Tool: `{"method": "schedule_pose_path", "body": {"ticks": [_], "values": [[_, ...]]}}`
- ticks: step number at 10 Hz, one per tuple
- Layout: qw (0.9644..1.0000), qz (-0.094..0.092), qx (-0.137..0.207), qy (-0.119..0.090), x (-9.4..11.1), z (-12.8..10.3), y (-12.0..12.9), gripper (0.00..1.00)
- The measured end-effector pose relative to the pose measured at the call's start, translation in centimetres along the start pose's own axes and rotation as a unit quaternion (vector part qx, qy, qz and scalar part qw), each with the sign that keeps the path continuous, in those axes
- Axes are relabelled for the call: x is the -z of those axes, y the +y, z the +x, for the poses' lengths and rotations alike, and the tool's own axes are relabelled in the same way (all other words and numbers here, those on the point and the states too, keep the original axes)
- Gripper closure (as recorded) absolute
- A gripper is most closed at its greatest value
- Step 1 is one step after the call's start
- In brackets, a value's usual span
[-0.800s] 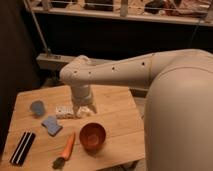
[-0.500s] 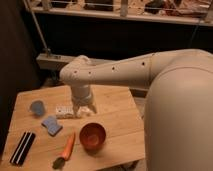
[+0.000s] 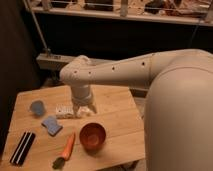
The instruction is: Push the eraser across the table
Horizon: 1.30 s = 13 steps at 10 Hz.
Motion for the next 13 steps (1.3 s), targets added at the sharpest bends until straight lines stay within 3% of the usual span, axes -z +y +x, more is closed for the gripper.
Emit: {"method": "schedule_pose_path", "body": {"ticks": [13], "values": [[0.9999,-0.001,0.01,-0.007,0.29,-0.51,0.63,0.35]]}}
